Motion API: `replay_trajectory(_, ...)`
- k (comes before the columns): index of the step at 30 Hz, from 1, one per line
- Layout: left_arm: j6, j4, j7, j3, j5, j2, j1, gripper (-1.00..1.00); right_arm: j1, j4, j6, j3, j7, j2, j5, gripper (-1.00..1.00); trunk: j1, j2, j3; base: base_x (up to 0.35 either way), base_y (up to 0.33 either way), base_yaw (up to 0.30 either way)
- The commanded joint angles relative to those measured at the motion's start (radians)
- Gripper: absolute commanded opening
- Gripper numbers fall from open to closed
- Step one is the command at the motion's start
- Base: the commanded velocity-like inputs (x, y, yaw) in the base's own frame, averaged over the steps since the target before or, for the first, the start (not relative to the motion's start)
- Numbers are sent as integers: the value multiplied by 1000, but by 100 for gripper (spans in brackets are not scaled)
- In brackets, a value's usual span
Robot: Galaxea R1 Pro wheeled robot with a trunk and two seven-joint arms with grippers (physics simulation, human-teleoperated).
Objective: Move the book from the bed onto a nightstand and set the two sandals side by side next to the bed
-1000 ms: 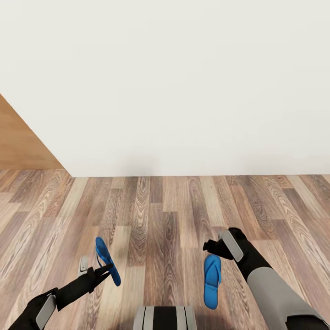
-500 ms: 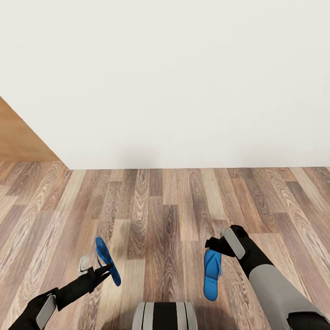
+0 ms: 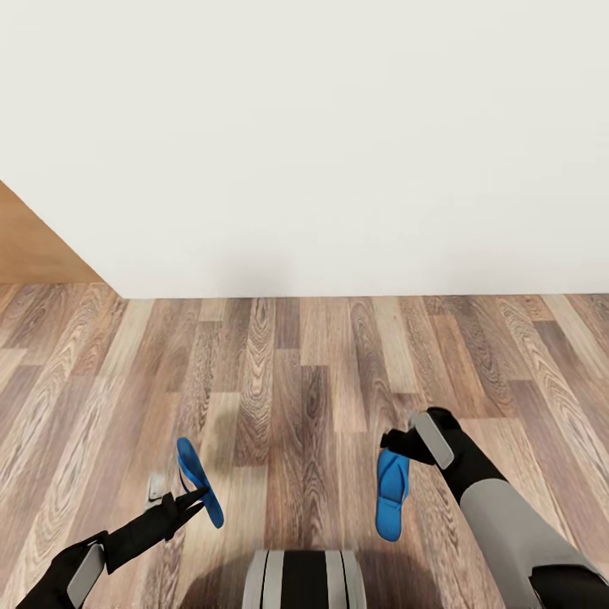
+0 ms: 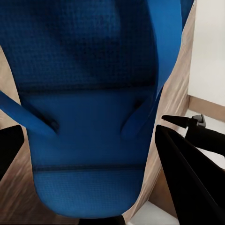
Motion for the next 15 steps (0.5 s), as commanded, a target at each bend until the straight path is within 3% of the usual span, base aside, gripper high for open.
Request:
replay_trajectory(1, 7, 0, -3, 2, 3, 0, 0, -100, -2, -1, 2, 6, -9, -1, -10, 100, 0, -1, -5, 0, 0, 0)
replay_trajectory(15, 6, 0, -2, 1, 3, 0, 0, -100, -31, -1, 2, 6, -10, -1, -10, 100, 7, -4, -59, 0, 0, 0)
